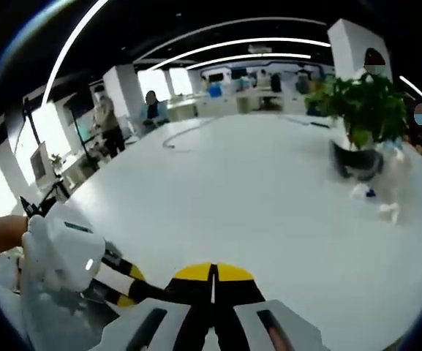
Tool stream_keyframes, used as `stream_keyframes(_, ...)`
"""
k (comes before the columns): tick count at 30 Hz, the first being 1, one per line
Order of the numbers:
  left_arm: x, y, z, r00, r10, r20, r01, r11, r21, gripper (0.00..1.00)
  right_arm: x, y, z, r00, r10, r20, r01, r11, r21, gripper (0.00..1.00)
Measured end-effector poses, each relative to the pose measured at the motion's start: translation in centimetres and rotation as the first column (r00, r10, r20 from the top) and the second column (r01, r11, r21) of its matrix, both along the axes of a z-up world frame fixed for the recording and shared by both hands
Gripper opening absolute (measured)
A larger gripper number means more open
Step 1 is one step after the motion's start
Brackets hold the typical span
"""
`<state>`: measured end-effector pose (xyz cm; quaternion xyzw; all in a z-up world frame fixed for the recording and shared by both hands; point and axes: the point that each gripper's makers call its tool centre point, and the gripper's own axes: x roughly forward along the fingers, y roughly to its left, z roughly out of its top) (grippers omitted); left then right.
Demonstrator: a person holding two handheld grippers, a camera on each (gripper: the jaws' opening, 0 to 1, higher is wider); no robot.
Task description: Press the specified remote control buttons in sequence, fully releasing each button before pressing the next.
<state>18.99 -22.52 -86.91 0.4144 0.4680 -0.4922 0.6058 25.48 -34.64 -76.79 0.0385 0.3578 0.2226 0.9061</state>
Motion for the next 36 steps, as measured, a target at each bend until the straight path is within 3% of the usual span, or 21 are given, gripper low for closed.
stream_keyframes(4,-0.1,0.1,0.0,1.000,0.021,0.003,-0.021,0.999,-0.034,0.23,-0.1,0.0,-1.0,0.997,-0.016,-0.080,0.019,0.999,0.043,0.00)
stream_keyframes(8,-0.3,0.0,0.1,1.000,0.011,0.027,-0.008,0.996,-0.083,0.23,-0.4,0.0,-1.5,0.996,-0.015,-0.089,0.018,0.999,0.030,0.00)
stream_keyframes(13,-0.4,0.0,0.2,0.999,0.041,0.031,-0.037,0.993,-0.115,0.23,-1.4,0.3,-3.5,0.986,0.018,-0.167,-0.019,1.000,-0.004,0.00)
stream_keyframes(17,-0.4,0.0,0.2,0.993,0.120,0.024,-0.114,0.978,-0.175,0.24,-2.4,0.6,-4.5,0.973,0.035,-0.229,-0.034,0.999,0.005,0.00)
stream_keyframes(28,-0.6,0.0,0.3,0.990,0.134,0.044,-0.117,0.955,-0.272,0.24,-1.9,0.0,-4.6,0.972,0.014,-0.233,-0.016,1.000,-0.006,0.00)
stream_keyframes(36,-1.3,-0.4,0.5,0.984,0.172,0.047,-0.144,0.923,-0.358,0.24,-2.8,0.0,-5.7,0.954,0.013,-0.298,-0.018,1.000,-0.012,0.00)
